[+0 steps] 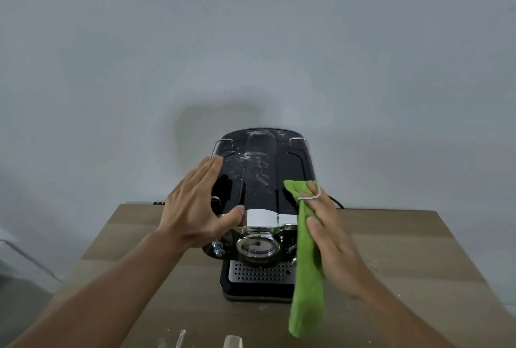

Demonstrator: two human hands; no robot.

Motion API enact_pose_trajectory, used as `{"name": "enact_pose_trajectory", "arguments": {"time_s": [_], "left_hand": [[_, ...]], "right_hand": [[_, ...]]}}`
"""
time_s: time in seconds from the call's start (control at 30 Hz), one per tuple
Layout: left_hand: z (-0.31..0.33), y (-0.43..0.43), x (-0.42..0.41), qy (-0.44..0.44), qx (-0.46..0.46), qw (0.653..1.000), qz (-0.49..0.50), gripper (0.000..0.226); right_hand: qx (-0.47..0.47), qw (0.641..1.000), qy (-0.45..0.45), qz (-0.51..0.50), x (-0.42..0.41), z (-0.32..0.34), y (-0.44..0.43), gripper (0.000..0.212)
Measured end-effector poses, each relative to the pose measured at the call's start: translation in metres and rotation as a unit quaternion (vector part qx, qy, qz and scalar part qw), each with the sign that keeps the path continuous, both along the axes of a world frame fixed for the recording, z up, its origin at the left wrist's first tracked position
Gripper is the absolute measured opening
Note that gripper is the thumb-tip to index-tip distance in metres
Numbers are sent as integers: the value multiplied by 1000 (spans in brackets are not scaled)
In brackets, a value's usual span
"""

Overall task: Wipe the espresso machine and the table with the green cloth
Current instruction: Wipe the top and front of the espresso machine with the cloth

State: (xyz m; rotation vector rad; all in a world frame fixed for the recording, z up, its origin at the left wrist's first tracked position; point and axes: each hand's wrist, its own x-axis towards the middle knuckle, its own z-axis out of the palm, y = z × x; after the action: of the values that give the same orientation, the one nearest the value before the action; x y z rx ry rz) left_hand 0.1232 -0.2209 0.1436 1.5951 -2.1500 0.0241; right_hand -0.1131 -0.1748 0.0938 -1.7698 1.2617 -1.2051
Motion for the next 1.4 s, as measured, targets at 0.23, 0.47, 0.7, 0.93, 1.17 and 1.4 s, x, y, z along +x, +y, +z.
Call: {"name": "enact_pose_trajectory", "arguments": {"time_s": [0.23, 0.47, 0.7, 0.93, 1.17, 1.4], "left_hand": [[1, 1, 1, 7, 3, 1000, -7, 102], [0, 1, 2, 19, 3, 1000, -11, 104], [0, 1, 2, 27, 1, 1000, -15, 107], [-2, 1, 5, 22, -2, 1000, -18, 106], [1, -2, 5, 23, 5, 1000, -20, 106], [-1, -1, 5, 22, 6, 1000, -22, 105]], "right_hand": [[-203, 941, 95, -252, 45, -14, 26, 38], [-235, 905, 240, -261, 56, -5, 34, 40], [-119, 883, 388, -234, 69, 32, 25, 53], [-29, 873, 461, -157, 60, 54, 22, 57], [-153, 852, 455, -209, 55, 28, 19, 59], [-266, 881, 281, -273, 20, -10, 37, 41]]}}
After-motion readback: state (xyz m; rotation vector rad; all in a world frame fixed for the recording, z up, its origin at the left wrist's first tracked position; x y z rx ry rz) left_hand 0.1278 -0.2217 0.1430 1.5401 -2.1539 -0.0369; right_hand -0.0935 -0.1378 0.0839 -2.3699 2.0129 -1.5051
